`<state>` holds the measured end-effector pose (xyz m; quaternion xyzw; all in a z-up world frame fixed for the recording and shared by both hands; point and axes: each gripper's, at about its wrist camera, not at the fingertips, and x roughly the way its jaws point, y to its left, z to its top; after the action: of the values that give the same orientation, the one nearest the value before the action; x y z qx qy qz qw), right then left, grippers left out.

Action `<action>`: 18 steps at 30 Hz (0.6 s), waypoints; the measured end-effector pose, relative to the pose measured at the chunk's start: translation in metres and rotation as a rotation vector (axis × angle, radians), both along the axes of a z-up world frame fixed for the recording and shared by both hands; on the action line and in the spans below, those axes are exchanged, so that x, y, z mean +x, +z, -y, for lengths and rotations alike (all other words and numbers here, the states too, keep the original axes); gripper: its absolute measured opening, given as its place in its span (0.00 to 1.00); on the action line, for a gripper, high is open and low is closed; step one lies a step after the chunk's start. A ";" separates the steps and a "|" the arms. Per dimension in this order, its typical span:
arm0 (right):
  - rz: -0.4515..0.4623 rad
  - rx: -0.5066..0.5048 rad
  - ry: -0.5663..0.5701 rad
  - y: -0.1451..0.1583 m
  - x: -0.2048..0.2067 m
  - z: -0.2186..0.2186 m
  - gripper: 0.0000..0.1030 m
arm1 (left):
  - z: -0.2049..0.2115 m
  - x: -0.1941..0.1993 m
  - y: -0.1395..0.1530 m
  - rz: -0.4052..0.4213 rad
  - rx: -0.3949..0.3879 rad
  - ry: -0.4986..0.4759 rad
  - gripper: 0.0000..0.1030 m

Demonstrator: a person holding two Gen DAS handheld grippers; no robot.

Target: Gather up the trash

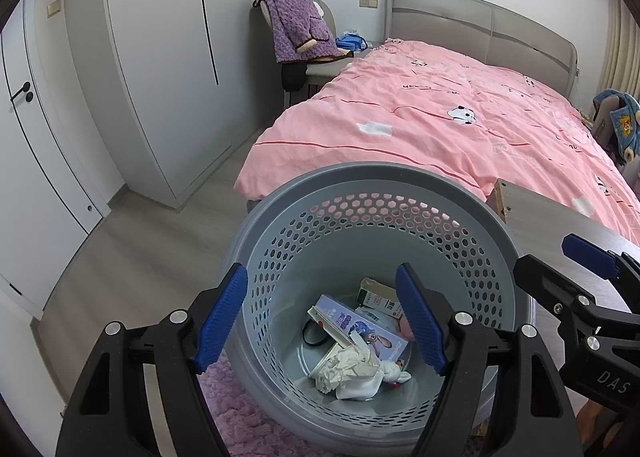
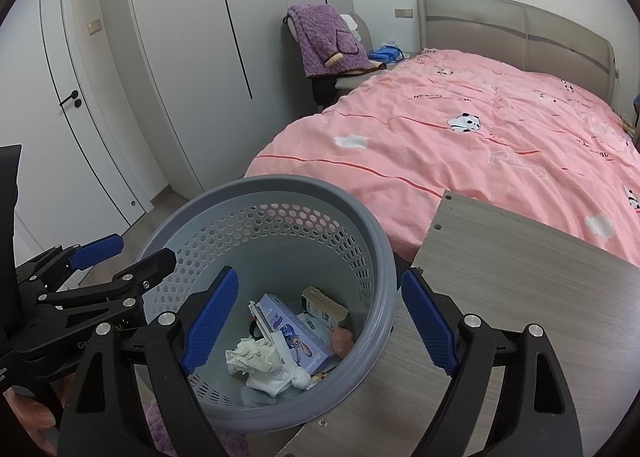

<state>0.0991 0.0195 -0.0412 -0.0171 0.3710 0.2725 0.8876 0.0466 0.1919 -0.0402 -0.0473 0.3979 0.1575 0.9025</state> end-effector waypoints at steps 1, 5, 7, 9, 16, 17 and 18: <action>0.001 0.001 0.000 0.000 0.000 0.000 0.80 | 0.000 0.000 0.000 0.001 0.000 0.000 0.73; 0.004 0.002 -0.004 0.002 -0.001 0.001 0.80 | 0.001 -0.003 0.003 0.009 0.005 0.001 0.75; 0.004 0.003 -0.005 0.002 -0.002 0.001 0.80 | 0.001 -0.004 0.004 0.009 0.004 0.001 0.77; 0.006 0.004 -0.005 0.003 -0.003 0.001 0.80 | 0.001 -0.004 0.004 0.010 0.002 0.001 0.77; 0.007 0.004 -0.006 0.003 -0.003 0.002 0.81 | 0.002 -0.006 0.004 0.009 0.013 0.005 0.78; 0.007 0.005 -0.007 0.003 -0.003 0.002 0.81 | 0.003 -0.005 0.005 0.008 0.013 0.004 0.78; 0.006 0.005 -0.006 0.003 -0.003 0.002 0.81 | 0.003 -0.005 0.005 0.007 0.014 0.003 0.78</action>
<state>0.0957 0.0178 -0.0386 -0.0145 0.3674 0.2707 0.8897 0.0413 0.1886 -0.0355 -0.0423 0.3935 0.1616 0.9040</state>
